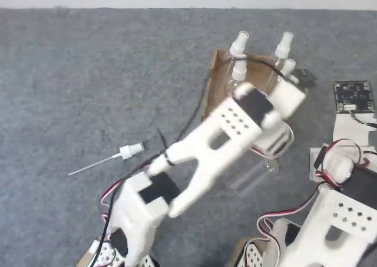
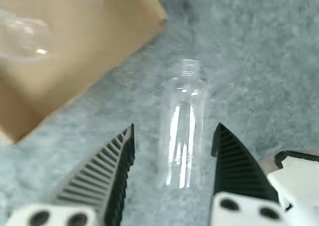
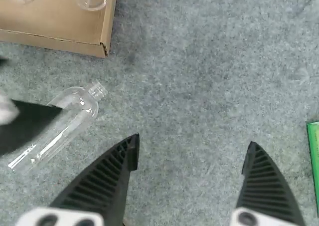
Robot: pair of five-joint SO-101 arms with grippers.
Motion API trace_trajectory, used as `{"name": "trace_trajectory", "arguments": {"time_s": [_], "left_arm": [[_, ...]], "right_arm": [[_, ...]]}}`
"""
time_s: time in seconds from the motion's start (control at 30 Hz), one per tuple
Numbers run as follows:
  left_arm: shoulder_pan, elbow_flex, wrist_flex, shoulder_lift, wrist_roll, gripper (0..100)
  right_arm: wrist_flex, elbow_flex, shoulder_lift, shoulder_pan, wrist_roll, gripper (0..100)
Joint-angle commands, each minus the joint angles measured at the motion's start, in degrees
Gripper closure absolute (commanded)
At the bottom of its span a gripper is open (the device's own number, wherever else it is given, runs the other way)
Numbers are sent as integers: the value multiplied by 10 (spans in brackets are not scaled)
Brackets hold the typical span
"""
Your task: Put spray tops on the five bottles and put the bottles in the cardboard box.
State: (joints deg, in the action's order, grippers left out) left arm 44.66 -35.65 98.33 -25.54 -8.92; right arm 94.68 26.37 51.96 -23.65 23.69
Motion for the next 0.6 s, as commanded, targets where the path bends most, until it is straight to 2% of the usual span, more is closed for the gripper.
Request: {"name": "trace_trajectory", "arguments": {"time_s": [0.0,0.17,0.33,0.4,0.57], "left_arm": [[-20,-21,22,92,12,769],[-56,30,21,179,28,769],[-124,83,21,286,59,798],[-167,112,21,326,72,797],[-283,228,18,390,113,797]], "right_arm": [[5,-37,-5,-6,4,715],[6,-35,-5,-4,1,716],[7,-34,-7,15,-68,717],[25,-33,-9,52,-105,717],[22,26,-17,214,-230,715]]}}
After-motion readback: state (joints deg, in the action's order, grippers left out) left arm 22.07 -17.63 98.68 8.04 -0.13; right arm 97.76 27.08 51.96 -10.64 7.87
